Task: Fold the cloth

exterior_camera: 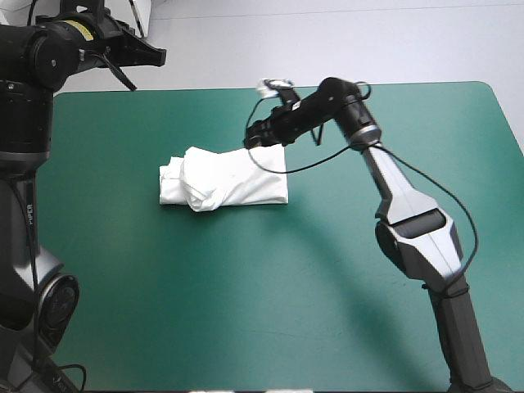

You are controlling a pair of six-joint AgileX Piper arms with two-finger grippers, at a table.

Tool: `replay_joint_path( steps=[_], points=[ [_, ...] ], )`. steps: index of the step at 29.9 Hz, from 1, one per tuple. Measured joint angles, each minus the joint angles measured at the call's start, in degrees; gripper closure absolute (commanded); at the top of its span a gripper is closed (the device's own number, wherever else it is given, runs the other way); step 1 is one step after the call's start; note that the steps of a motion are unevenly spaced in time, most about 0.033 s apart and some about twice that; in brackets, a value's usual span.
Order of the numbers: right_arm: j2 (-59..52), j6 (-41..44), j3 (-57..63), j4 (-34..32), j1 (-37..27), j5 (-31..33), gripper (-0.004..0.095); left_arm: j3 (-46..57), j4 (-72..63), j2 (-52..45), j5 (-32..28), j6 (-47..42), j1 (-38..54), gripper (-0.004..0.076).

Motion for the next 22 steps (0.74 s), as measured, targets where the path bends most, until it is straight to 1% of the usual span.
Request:
replay_joint_path(
  steps=[4,6,8,12,14,16,22],
  points=[
    [-3.6,1.6,1.8,-0.5,-6.3,0.0,0.0383,0.0,0.0,-0.1,0.0,0.2,0.0,0.0682],
    [-4.9,1.9,3.0,0.2,-8.6,0.0,0.0383,0.1,-0.1,-0.1,0.0,0.6,0.0,0.0649],
    [-5.2,1.8,4.6,0.9,-9.5,0.0,0.0382,0.8,-0.7,-0.2,0.0,1.3,0.0,0.0591],
    [-5.2,0.5,9.4,2.2,-9.3,0.1,0.0382,3.0,-2.4,-0.2,0.0,2.1,0.0,0.0427],
    [-4.9,-0.1,11.9,3.3,-9.2,0.1,0.0382,4.1,-2.6,-0.2,0.0,2.1,0.0,0.0370],
    [-4.8,-0.5,13.7,3.6,-9.2,0.1,0.0381,4.7,-2.6,-0.2,0.0,2.1,0.0,0.0353],
    [-4.7,-0.8,17.1,4.1,-9.2,-0.1,0.0381,5.5,-2.5,0.1,0.0,2.1,0.0,0.0353]
  ],
)
